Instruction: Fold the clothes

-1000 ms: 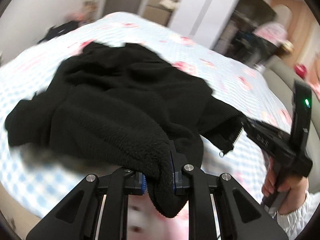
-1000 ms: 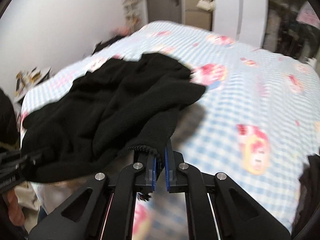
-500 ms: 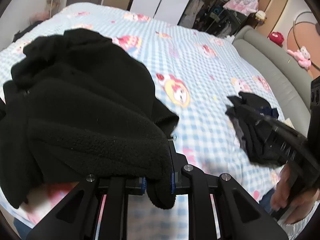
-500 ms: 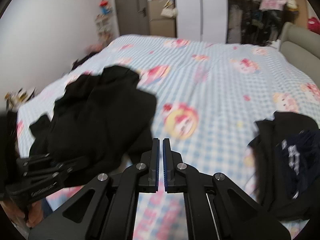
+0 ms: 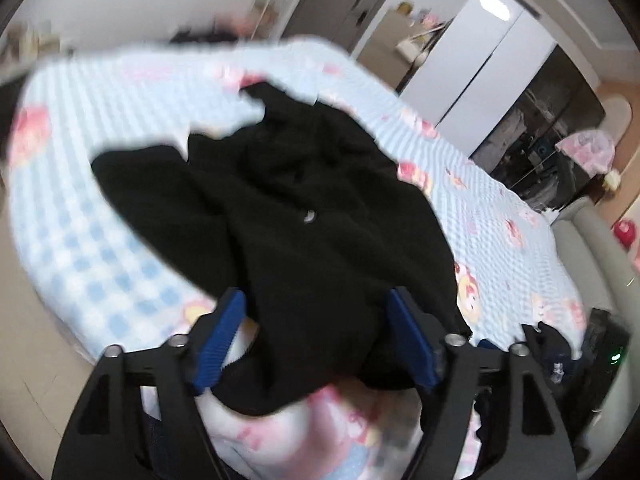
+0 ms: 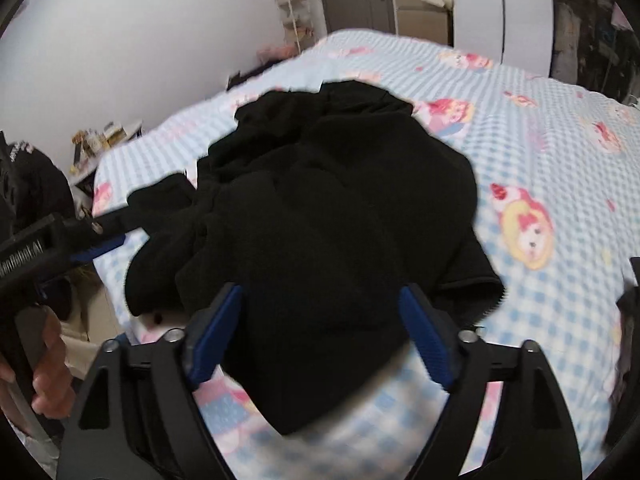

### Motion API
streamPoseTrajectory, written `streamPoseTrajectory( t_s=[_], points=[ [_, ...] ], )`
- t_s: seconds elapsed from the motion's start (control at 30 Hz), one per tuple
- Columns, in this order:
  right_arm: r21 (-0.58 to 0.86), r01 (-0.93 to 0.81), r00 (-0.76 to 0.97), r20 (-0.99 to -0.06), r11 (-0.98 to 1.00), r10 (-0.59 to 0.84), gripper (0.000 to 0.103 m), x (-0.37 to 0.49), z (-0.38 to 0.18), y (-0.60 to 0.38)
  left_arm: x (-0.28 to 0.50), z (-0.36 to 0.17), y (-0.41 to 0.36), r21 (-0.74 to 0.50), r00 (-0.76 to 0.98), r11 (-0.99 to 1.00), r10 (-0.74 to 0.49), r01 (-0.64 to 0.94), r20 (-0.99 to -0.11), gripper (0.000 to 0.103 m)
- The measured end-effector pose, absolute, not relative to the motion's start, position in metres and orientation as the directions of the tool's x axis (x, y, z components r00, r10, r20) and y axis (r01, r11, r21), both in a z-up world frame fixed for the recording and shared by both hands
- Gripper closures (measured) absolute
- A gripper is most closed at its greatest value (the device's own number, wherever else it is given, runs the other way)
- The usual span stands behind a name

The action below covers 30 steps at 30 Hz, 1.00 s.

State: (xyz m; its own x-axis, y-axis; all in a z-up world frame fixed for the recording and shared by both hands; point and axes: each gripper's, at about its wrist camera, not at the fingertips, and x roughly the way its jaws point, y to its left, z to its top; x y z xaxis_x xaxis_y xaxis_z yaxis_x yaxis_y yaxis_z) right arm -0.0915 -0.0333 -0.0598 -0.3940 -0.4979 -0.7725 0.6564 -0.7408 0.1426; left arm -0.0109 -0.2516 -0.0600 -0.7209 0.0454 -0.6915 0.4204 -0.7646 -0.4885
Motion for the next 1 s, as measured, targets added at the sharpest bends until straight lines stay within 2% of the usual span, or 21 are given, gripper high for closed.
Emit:
streamPoseTrajectory(
  t_s=[0.07,0.1,0.13,0.17,0.2,0.23,0.33,0.37,0.47,0.6,0.67,0.83,0.97,1.0],
  points=[
    [0.149,0.674,-0.338,-0.808,-0.723,-0.482,0.018,-0.096,-0.080,-0.049,-0.023,-0.084,-0.262,-0.546,-0.669,-0.732,0.168,0.407,-0.724,0.023],
    [0.128,0.682,-0.320,-0.833,-0.720,-0.451,0.034,-0.099,-0.092,-0.055,-0.027,-0.091,-0.259,-0.551,-0.657,-0.730,0.186,0.404,-0.730,0.024],
    [0.105,0.684,-0.311,-0.853,-0.722,-0.418,0.053,-0.099,-0.102,-0.059,-0.030,-0.098,-0.257,-0.553,-0.647,-0.730,0.202,0.401,-0.735,0.029],
    [0.079,0.678,-0.319,-0.864,-0.731,-0.389,0.070,-0.099,-0.109,-0.060,-0.034,-0.104,-0.254,-0.556,-0.636,-0.730,0.218,0.397,-0.740,0.056],
    [0.068,0.670,-0.333,-0.863,-0.739,-0.381,0.076,-0.098,-0.110,-0.057,-0.037,-0.103,-0.248,-0.554,-0.633,-0.744,0.232,0.373,-0.738,0.075],
    [0.071,0.664,-0.342,-0.856,-0.744,-0.387,0.080,-0.097,-0.107,-0.053,-0.039,-0.101,-0.242,-0.551,-0.631,-0.760,0.247,0.346,-0.736,0.089],
    [0.051,0.634,-0.407,-0.827,-0.772,-0.389,0.085,-0.098,-0.087,-0.032,-0.046,-0.072,-0.209,-0.496,-0.669,-0.842,0.244,0.213,-0.702,0.091],
    [0.029,0.618,-0.443,-0.813,-0.786,-0.378,0.090,-0.098,-0.078,-0.023,-0.050,-0.063,-0.197,-0.498,-0.677,-0.851,0.270,0.164,-0.685,0.092],
    [-0.026,0.557,-0.546,-0.764,-0.830,-0.343,0.091,-0.099,-0.052,0.010,-0.057,-0.044,-0.165,-0.534,-0.677,-0.844,0.360,0.057,-0.642,0.092],
    [-0.013,0.439,-0.625,-0.723,-0.898,-0.295,0.093,-0.099,-0.021,0.077,-0.061,-0.033,-0.110,-0.566,-0.628,-0.820,0.486,-0.085,-0.608,0.092],
    [-0.043,0.379,-0.664,-0.708,-0.925,-0.239,0.099,-0.090,-0.010,0.110,-0.070,-0.027,-0.071,-0.564,-0.585,-0.811,0.536,-0.157,-0.608,0.092],
    [-0.089,0.185,-0.712,-0.698,-0.979,-0.071,0.102,-0.064,-0.004,0.199,-0.064,-0.039,0.010,-0.529,-0.467,-0.803,0.592,-0.274,-0.657,0.092],
    [0.024,0.237,-0.651,-0.739,-0.971,-0.177,0.099,-0.055,-0.014,0.218,-0.052,-0.065,0.030,-0.508,-0.410,-0.820,0.572,-0.263,-0.711,0.092],
    [0.059,0.255,-0.631,-0.747,-0.965,-0.212,0.099,-0.053,-0.016,0.221,-0.051,-0.067,0.024,-0.528,-0.414,-0.812,0.581,-0.247,-0.700,0.092]
  ],
)
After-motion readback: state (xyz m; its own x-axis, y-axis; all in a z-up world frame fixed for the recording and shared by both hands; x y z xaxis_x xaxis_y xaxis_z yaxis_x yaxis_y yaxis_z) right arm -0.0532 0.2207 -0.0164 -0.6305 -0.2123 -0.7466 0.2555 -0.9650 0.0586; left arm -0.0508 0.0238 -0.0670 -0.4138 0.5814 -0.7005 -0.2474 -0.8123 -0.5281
